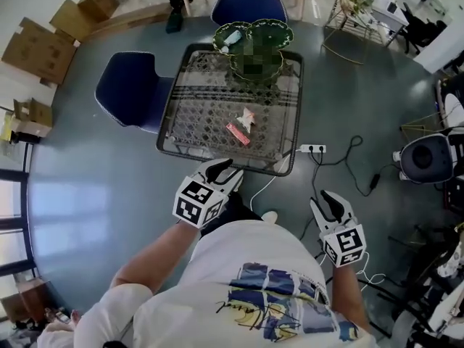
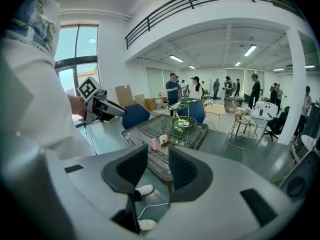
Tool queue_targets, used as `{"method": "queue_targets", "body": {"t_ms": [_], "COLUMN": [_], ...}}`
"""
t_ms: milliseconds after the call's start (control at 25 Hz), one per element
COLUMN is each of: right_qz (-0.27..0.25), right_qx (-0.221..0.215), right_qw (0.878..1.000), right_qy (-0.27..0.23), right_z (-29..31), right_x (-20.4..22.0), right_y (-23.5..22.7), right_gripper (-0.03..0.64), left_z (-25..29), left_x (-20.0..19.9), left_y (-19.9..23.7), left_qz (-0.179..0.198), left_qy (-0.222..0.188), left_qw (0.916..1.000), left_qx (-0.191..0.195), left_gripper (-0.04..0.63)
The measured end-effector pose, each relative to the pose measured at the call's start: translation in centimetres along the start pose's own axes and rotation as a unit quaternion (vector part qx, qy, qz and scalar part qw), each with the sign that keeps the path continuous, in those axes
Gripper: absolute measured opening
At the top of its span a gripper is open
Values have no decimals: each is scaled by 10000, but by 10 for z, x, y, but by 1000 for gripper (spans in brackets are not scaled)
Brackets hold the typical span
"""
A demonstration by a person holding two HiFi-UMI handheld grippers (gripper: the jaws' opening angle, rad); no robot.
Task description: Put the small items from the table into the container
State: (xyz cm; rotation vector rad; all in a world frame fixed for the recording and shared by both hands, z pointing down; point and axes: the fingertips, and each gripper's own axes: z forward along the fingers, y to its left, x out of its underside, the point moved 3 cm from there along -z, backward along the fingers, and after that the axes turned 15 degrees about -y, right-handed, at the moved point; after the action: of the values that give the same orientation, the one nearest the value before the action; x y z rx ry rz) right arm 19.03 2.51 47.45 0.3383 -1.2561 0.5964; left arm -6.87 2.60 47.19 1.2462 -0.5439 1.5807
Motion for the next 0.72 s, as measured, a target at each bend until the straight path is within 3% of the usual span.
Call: {"method": "queue_targets", "body": {"t_ms": [280, 520, 720], "right_qz": [113, 181, 326], "right_qx": [174, 660, 1166], "right_qw": [9998, 9976, 9924], "right_qy": [-5, 105, 229], "right_z": [-8, -11, -4], "right_x": [3, 2, -2], "right_y": [-1, -6, -10], "right_gripper": [135, 135, 135], "left_z": [16, 78, 146], "left_x": [7, 41, 84], "left_y": [11, 74, 129], "left_qz": [110, 730, 761], "left_qy": [180, 749, 1359], "left_qw": [9997, 9944, 9877], "left_qx": [96, 125, 119], "left_gripper": [153, 170, 229]}}
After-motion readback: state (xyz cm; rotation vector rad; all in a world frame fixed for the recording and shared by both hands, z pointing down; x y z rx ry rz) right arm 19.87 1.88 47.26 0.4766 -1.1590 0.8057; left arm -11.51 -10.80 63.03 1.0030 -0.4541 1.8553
